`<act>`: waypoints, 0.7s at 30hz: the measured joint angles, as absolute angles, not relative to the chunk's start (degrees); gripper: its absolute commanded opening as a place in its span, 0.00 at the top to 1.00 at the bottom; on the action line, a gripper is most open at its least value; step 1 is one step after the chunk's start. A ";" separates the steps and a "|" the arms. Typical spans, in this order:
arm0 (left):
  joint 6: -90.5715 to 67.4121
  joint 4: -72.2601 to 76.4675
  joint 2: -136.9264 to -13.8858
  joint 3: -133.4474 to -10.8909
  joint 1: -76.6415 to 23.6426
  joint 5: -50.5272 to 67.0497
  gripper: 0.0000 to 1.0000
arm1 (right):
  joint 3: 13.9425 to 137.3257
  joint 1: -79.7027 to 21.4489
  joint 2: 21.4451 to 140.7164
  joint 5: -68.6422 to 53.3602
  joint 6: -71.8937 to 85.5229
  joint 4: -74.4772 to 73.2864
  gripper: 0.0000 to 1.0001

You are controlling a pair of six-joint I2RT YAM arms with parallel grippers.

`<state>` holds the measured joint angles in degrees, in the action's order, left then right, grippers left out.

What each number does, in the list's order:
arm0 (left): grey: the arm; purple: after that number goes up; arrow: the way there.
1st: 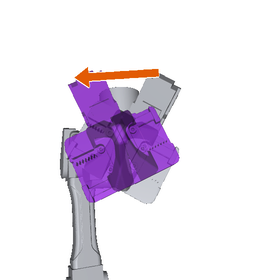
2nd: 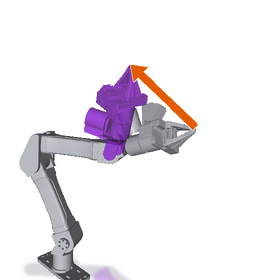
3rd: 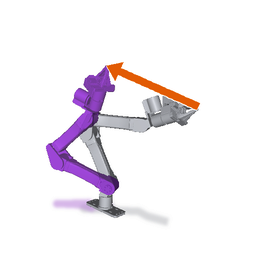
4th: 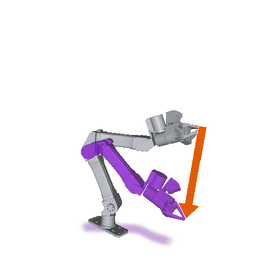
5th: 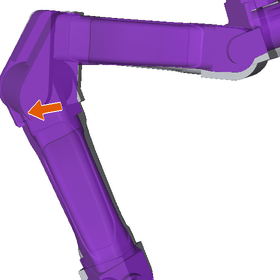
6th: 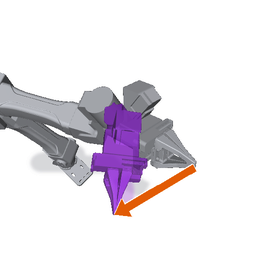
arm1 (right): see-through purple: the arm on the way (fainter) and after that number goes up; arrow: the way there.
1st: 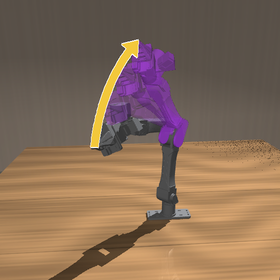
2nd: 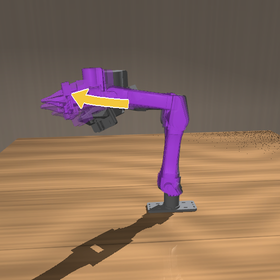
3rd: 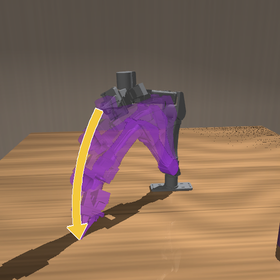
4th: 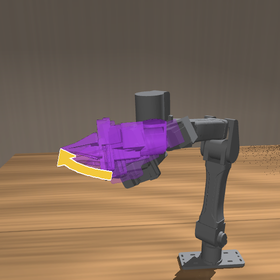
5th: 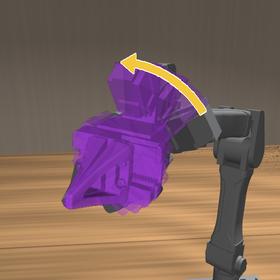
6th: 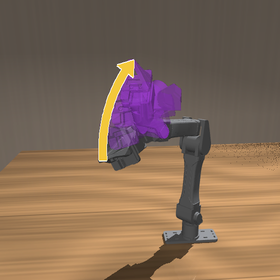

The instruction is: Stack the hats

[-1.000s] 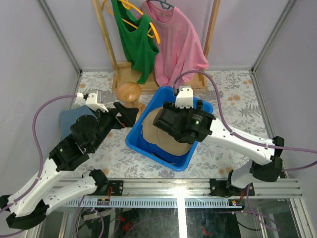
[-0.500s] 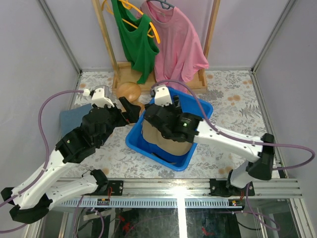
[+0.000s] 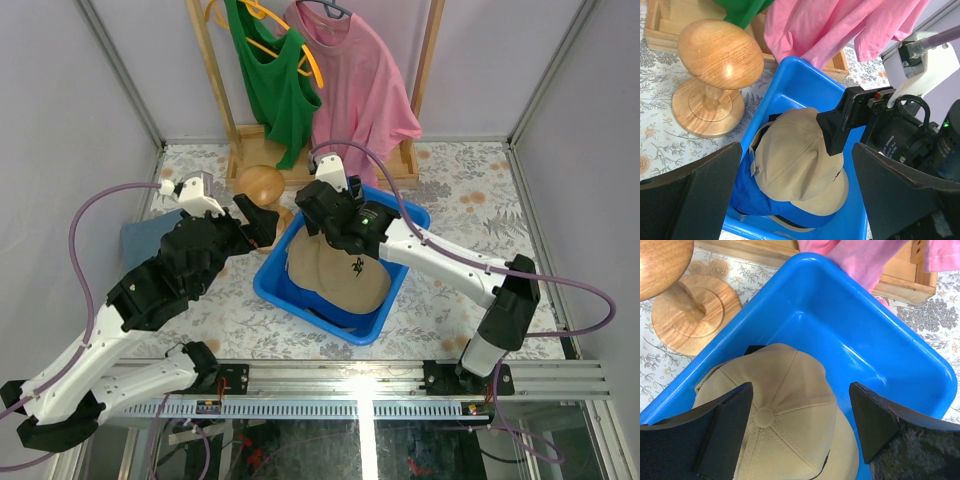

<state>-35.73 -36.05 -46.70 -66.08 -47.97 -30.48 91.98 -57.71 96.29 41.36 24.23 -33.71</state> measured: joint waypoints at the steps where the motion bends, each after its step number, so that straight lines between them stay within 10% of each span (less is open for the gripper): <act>1: -35.73 -36.07 -46.70 -66.08 -47.97 -30.61 0.09 | 92.01 -57.67 96.51 40.77 24.25 -33.65 0.15; 21: -39.48 -36.93 -46.26 -55.81 -47.97 -31.11 0.10 | 90.17 -56.95 97.69 31.79 27.55 -33.52 0.43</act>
<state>-39.48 -36.93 -46.26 -55.81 -47.97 -31.11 90.17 -56.95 97.69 31.79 27.55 -33.52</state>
